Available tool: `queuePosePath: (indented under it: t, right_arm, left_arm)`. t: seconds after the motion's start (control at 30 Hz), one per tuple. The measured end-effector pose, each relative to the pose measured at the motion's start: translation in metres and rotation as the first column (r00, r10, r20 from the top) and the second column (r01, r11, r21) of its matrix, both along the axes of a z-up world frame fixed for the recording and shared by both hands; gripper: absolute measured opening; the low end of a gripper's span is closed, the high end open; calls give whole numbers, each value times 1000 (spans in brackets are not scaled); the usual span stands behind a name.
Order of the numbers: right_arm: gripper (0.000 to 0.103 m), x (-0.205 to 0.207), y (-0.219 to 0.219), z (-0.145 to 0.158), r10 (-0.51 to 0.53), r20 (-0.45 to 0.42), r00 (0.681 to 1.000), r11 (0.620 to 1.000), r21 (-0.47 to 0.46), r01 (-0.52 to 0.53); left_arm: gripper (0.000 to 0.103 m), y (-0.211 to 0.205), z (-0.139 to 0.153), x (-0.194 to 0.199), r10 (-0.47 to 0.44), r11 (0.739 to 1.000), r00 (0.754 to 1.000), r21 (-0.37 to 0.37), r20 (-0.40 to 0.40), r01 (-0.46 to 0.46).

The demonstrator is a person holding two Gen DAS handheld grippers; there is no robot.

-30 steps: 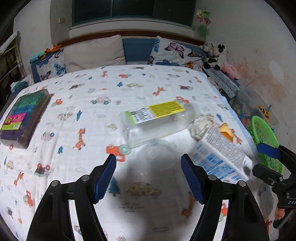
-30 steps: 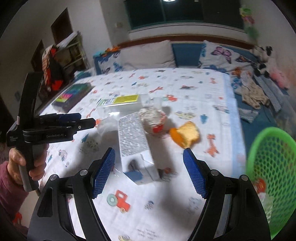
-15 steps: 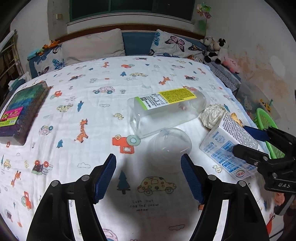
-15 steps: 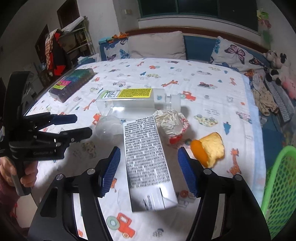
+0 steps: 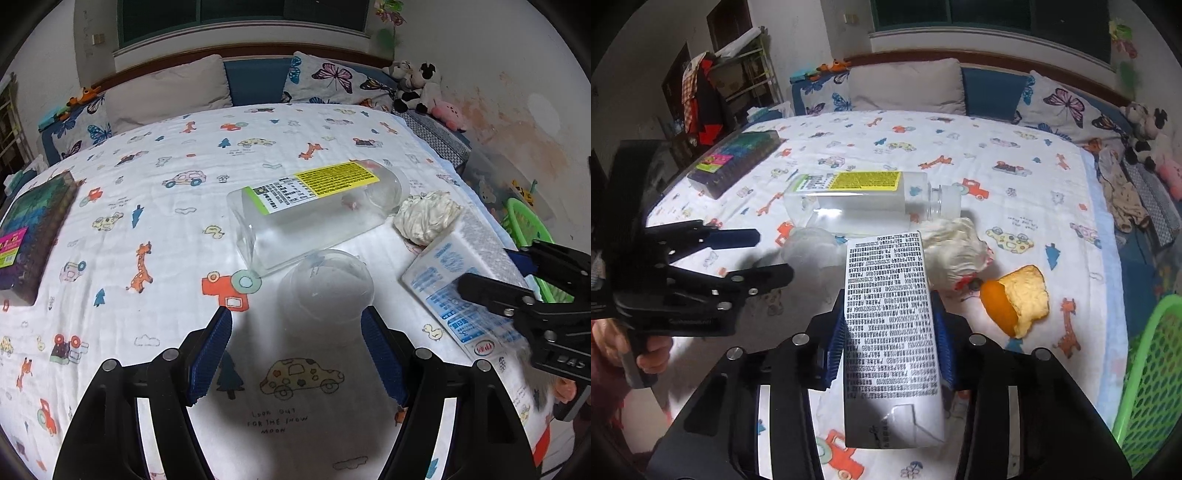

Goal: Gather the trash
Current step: 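Grasp the white milk carton with the right tool while the left tool grasps the clear dome, then carry the clear dome and milk carton over the green basket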

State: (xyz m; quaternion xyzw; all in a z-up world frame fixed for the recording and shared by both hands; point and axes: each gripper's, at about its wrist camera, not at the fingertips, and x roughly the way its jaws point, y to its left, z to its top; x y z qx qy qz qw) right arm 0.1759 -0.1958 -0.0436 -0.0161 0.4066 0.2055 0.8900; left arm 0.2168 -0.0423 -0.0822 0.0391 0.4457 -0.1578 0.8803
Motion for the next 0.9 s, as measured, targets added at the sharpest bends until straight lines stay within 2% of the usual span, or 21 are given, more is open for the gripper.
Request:
queuePosePath:
  t: [0.2, 0.63, 0.73, 0.8, 0.9]
  right_arm:
    - [42, -14, -6, 12, -1, 17, 1000, 1000, 28, 0]
    - [42, -52, -27, 34, -46, 56, 997, 997, 71, 42]
    - [42, -60, -36, 36, -73, 63, 995, 995, 74, 68]
    - [42, -65, -45, 37, -100, 67, 993, 993, 77, 95]
    - [42, -71, -59, 40, -136, 69, 988, 988, 83, 131]
  left_arm:
    - [74, -8, -1, 1, -24, 1000, 1000, -4, 3, 24]
    - [74, -24, -5, 8, -57, 998, 998, 3, 17, 57]
    - [71, -28, -10, 9, -63, 998, 998, 11, 14, 63]
    - [62, -30, -12, 10, -67, 998, 998, 15, 11, 66]
    - [55, -31, -13, 9, -65, 998, 998, 12, 12, 65]
